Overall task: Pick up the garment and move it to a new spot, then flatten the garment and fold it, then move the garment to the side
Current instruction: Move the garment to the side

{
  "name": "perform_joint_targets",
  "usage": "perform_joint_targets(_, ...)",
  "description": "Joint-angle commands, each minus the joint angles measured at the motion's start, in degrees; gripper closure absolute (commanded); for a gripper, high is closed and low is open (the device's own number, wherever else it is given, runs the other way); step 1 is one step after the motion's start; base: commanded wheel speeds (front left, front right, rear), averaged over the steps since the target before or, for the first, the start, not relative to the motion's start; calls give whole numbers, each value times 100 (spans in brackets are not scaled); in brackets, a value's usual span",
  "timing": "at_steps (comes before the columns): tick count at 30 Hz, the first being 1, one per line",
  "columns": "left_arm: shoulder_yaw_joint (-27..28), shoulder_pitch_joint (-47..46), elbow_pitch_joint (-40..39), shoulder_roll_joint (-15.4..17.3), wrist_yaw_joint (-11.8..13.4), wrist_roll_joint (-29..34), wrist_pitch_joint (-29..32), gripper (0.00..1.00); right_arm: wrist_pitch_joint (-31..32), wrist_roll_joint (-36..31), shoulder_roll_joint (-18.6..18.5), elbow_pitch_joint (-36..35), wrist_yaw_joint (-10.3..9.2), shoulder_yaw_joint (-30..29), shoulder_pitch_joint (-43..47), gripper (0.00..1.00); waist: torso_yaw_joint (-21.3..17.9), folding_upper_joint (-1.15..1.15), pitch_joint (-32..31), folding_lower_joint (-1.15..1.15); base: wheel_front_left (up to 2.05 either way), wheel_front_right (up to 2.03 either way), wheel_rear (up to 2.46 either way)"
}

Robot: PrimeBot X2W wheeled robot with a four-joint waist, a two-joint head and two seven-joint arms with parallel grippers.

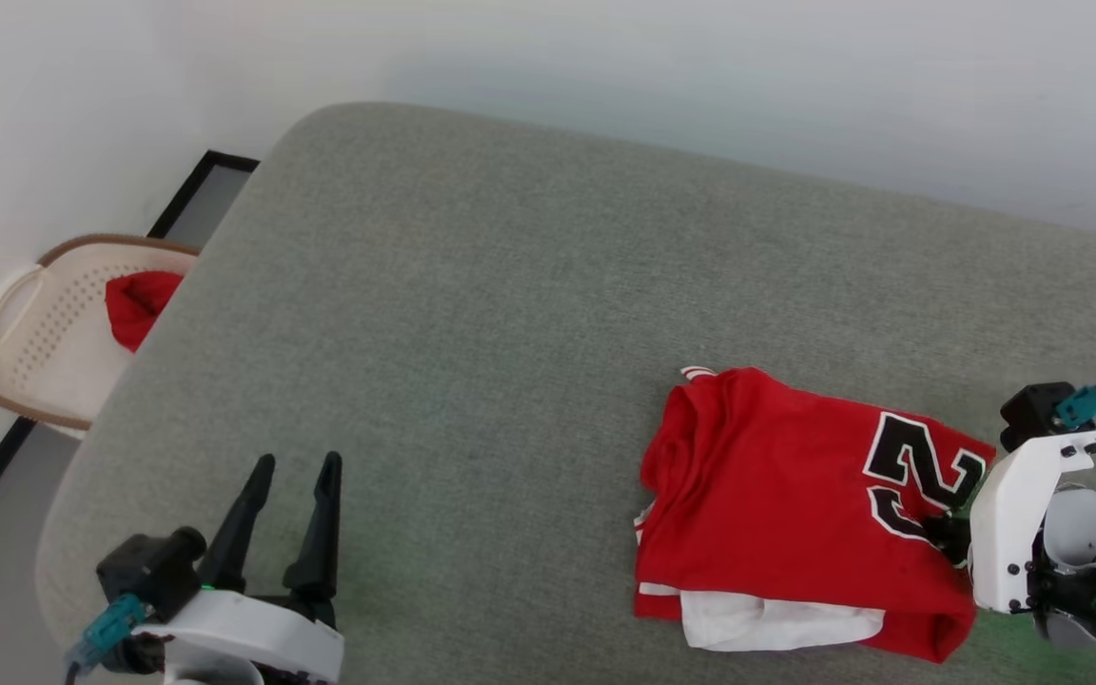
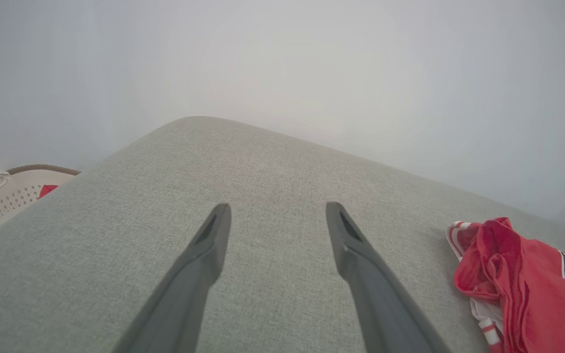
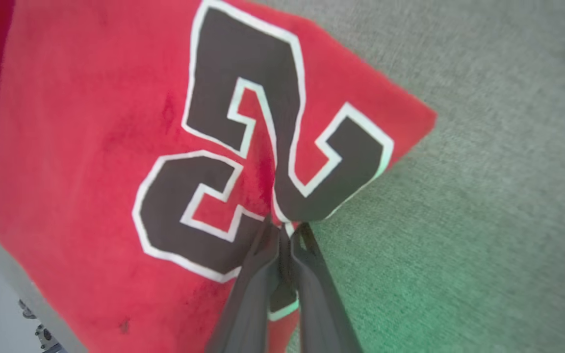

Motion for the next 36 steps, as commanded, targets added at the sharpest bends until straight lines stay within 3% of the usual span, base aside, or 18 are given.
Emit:
perform_joint_targets(1, 15, 28, -15, 15, -20, -14, -18, 0, -13, -20, -20, -34, 3, -32, 33, 100, -63, 0, -38, 0, 0, 0, 0)
perform_joint_targets(16, -203, -343, -273, 327, -21, -22, -18, 0, -94, -38, -517, -641, 3, 350, -536, 100, -1187, 0, 53, 0, 0, 0, 0)
perform_joint_targets(25, -391, -716, -370, 499, -21, -16, -18, 0, -422, -45, -1109, -645, 2, 684, -1113, 100, -1920, 0, 373, 0, 0, 0, 0)
perform_joint_targets(36, -644, -1253, -443, 744, -21, 26, -18, 0, -1091, -56, -1879, -461, 2, 1192, -1948, 100, -2538, 0, 959, 0, 0, 0, 0)
